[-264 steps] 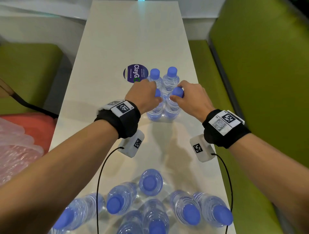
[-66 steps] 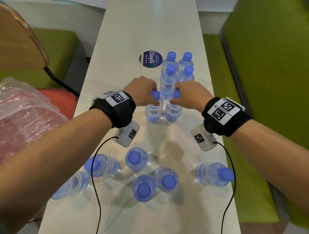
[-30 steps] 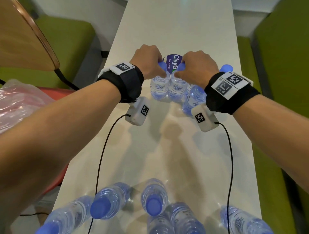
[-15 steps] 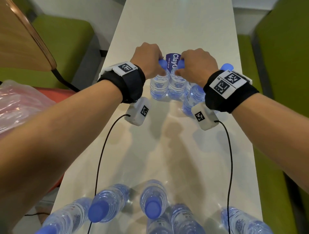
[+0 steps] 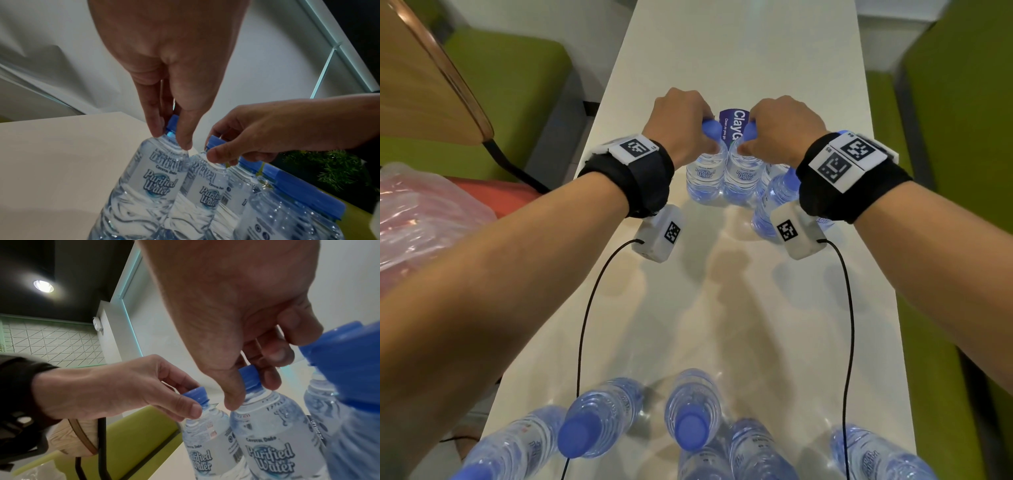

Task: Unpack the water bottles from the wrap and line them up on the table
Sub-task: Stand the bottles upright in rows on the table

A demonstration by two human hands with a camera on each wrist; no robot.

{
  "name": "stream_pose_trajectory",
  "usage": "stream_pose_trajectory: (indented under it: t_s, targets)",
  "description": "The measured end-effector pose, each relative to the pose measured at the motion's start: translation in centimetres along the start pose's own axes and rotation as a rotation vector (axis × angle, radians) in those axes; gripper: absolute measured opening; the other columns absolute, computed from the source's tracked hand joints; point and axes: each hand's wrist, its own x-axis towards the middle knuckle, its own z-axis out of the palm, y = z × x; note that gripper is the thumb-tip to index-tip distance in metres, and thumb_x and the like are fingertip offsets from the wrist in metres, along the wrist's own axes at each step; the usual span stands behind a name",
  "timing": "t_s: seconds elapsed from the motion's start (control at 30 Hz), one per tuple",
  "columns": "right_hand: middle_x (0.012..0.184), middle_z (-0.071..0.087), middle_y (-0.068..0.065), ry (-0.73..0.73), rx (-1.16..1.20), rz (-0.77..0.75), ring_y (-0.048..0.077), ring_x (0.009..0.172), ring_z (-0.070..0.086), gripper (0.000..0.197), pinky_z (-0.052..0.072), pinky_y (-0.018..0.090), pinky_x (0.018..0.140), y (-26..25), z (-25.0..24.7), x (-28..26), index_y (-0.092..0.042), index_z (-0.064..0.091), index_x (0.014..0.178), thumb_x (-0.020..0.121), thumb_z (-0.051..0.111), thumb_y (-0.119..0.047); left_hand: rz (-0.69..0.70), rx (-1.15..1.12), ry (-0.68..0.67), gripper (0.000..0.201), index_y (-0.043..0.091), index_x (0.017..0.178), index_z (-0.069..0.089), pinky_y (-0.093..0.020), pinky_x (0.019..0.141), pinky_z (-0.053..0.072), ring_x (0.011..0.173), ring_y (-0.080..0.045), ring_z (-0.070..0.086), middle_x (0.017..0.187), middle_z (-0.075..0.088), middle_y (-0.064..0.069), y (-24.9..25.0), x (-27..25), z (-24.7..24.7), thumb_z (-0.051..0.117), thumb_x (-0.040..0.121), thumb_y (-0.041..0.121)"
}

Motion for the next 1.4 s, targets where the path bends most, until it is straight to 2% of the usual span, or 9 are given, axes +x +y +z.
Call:
stream_pose_trajectory:
  t_s: [0.2,0.37,0.57,0.73,0.87,1.0,1.1,1.27,1.4]
  targets:
    - [0.105,0.062,0.014,-0.011,0.024,0.028,0.032,0.086,0.054,0.046,0.04,0.034,0.071,-0.2,-0.5,-1.0,-0.007,0.059,0.114,0.085,0.068,-0.042,0.0,0.0,-0.036,0.026,0.006,0.096,0.07,-0.031,0.07,0.038,0.092,-0.037,0.062,0.096,0.071,-0.014,0.4,-0.6,-0.4,0.073,0.077,0.025]
    - [0.118,0.062,0.015,0.089,0.093,0.058,0.035,0.111,0.058,0.048,0.05,0.04,0.09,0.0,-2.5,-4.8,-0.009,0.054,0.127,0.089,0.063,-0.037,-0.045,-0.037,-0.002,0.045,0.012,0.131,0.059,-0.03,0.096,0.041,0.116,-0.026,0.058,0.124,0.066,-0.005,0.1,-2.9,-2.2,0.065,0.086,0.013]
    - [0.118,0.063,0.01,0.049,0.109,0.026,0.032,0.107,0.06,0.036,0.048,0.036,0.087,-2.0,-5.3,-11.4,-0.012,0.06,0.12,0.09,0.062,-0.031,-0.002,-0.023,-0.026,0.025,0.017,0.106,0.073,-0.024,0.077,0.04,0.099,-0.025,0.064,0.105,0.072,-0.001,2.3,-8.7,-5.2,0.07,0.081,0.016]
    - [0.111,0.065,0.01,0.007,0.091,-0.051,0.031,0.106,0.059,0.036,0.046,0.041,0.093,-4.2,-4.8,-19.0,-0.011,0.064,0.117,0.093,0.056,-0.037,0.112,0.047,-0.139,0.02,0.024,0.102,0.074,-0.025,0.075,0.042,0.091,-0.02,0.062,0.102,0.072,0.003,5.4,-15.8,-5.5,0.072,0.082,0.025]
    - [0.111,0.067,0.008,-0.119,0.002,-0.184,0.029,0.104,0.062,0.033,0.051,0.038,0.086,-6.2,-2.6,-24.3,-0.011,0.065,0.113,0.093,0.06,-0.036,0.165,0.163,-0.293,0.021,0.025,0.102,0.072,-0.026,0.073,0.04,0.081,-0.018,0.056,0.089,0.066,0.006,6.7,-21.4,-4.6,0.072,0.082,0.028]
    - [0.116,0.065,0.007,-0.25,-0.037,-0.271,0.028,0.108,0.06,0.036,0.047,0.033,0.082,-7.3,-0.9,-28.6,-0.017,0.063,0.121,0.092,0.062,-0.039,0.124,0.194,-0.481,0.031,0.026,0.106,0.071,-0.028,0.077,0.046,0.086,-0.019,0.061,0.1,0.071,0.003,6.2,-25.8,-3.4,0.074,0.078,0.04]
    - [0.118,0.064,0.006,-0.355,-0.1,-0.326,0.026,0.112,0.058,0.042,0.042,0.031,0.082,-7.1,0.3,-31.9,-0.021,0.061,0.123,0.091,0.06,-0.047,0.107,0.163,-0.522,0.039,0.029,0.109,0.068,-0.028,0.078,0.046,0.092,-0.018,0.061,0.105,0.068,0.005,5.5,-28.7,-2.7,0.072,0.076,0.05]
    - [0.111,0.062,0.006,-0.433,-0.177,-0.279,0.026,0.097,0.059,0.048,0.042,0.032,0.073,-5.5,1.8,-37.0,-0.02,0.06,0.12,0.088,0.058,-0.056,0.133,0.159,-0.449,0.043,0.022,0.117,0.064,-0.028,0.077,0.039,0.101,-0.025,0.059,0.111,0.061,-0.003,5.4,-32.1,-0.6,0.07,0.078,0.039]
    - [0.093,0.059,0.005,-0.364,-0.147,-0.268,0.025,0.076,0.049,0.039,0.036,0.031,0.062,-4.8,3.3,-38.5,-0.017,0.055,0.114,0.086,0.06,-0.044,0.137,0.148,-0.371,0.033,0.016,0.116,0.062,-0.029,0.071,0.037,0.092,-0.032,0.06,0.111,0.056,-0.007,5.6,-32.7,0.4,0.061,0.084,0.019]
